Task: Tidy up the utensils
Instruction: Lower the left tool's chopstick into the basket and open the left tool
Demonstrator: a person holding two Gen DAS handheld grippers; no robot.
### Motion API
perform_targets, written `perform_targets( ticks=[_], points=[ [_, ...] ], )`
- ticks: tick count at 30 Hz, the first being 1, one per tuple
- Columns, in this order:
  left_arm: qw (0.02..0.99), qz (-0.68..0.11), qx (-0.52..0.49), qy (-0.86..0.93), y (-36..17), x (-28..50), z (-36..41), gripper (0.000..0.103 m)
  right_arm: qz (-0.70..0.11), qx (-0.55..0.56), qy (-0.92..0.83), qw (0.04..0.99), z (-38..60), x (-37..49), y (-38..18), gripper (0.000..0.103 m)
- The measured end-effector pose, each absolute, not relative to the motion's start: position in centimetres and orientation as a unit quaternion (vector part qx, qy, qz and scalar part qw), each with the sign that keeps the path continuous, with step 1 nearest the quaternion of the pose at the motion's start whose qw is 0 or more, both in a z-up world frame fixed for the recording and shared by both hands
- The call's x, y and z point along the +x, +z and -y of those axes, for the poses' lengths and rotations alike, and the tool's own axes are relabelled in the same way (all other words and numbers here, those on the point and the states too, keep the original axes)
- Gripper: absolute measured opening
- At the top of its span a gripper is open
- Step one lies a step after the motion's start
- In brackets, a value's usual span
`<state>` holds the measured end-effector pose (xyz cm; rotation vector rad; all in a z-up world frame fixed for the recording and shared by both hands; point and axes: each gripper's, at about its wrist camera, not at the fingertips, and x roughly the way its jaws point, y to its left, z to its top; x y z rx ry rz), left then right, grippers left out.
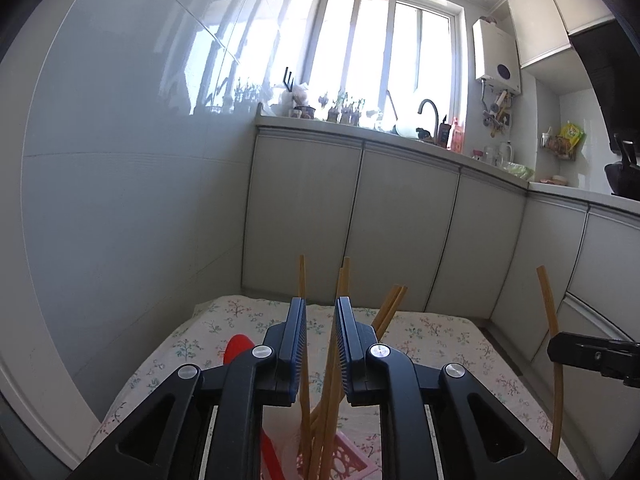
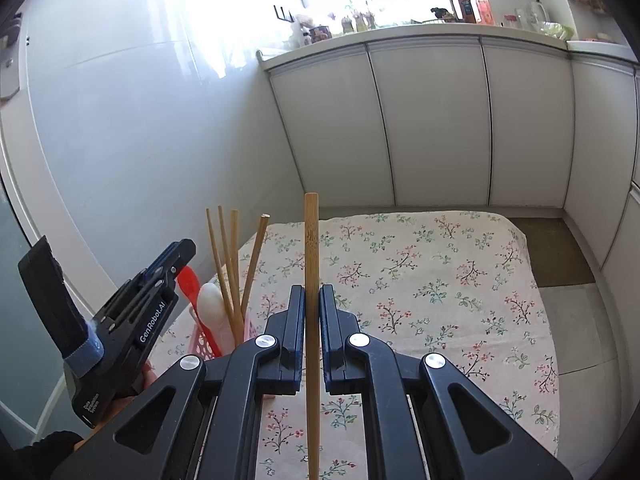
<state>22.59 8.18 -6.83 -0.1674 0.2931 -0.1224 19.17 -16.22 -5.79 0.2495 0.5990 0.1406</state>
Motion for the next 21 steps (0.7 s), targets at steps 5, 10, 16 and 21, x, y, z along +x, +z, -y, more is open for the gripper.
perform_targets(
  ticks=[5,10,16,21],
  points=[
    [0.977,-0.192,-0.089,-0.041,-6.0,21.2,-9.2,0.038,-0.274,0.127,0.071,0.951,16.4,18.6,-4.7,0.007],
    [0.962,-0.256,-0.090,-0.009,-5.1,19.1,-10.8,0.056,-0.243,0.127,0.071,0.959,16.3,17.5,-3.1,0.007],
    [0.919,-0.383,-0.095,0.017,-5.4,17.4,-12.4,0.076,-0.206,0.119,0.069,0.969,14.4,16.8,-1.4,0.007],
    [0.884,-0.459,-0.084,0.014,-6.6,15.2,-12.2,0.084,-0.162,0.102,0.060,0.980,12.0,16.8,-0.4,0.007]
  ],
)
